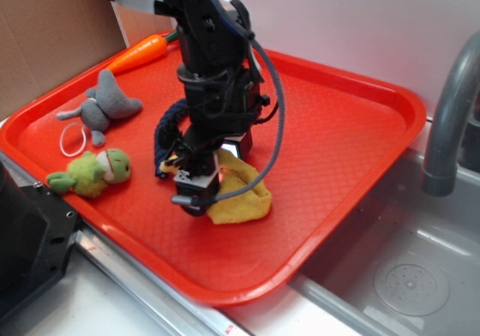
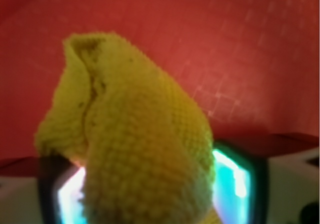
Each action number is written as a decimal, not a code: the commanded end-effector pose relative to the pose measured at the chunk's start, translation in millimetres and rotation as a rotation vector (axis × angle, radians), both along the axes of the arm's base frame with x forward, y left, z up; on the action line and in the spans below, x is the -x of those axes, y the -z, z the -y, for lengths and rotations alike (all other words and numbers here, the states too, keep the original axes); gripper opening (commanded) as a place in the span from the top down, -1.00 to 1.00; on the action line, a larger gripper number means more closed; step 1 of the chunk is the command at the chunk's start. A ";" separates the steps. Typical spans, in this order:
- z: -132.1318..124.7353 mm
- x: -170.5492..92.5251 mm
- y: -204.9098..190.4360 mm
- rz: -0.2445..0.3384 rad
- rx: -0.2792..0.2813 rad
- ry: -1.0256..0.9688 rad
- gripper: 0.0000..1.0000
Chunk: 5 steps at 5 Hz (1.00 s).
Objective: Grab the yellow cloth.
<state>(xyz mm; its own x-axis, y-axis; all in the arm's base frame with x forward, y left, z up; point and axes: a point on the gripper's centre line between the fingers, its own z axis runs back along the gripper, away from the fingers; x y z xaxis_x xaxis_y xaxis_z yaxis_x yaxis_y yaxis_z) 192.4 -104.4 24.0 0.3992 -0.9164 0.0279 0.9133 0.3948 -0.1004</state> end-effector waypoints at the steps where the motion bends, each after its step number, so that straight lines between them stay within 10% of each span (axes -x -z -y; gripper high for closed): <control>1: -21.9 -5.0 -49.5 0.084 -0.043 -0.331 1.00; 4: -40.8 17.6 -198.0 0.283 -0.027 -1.079 1.00; 5: -34.1 16.1 -229.1 0.244 -0.068 -1.224 1.00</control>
<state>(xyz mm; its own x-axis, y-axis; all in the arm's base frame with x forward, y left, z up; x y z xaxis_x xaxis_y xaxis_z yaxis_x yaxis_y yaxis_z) 185.2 -61.9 243.9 0.9883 0.0333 0.1489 -0.0467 0.9951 0.0871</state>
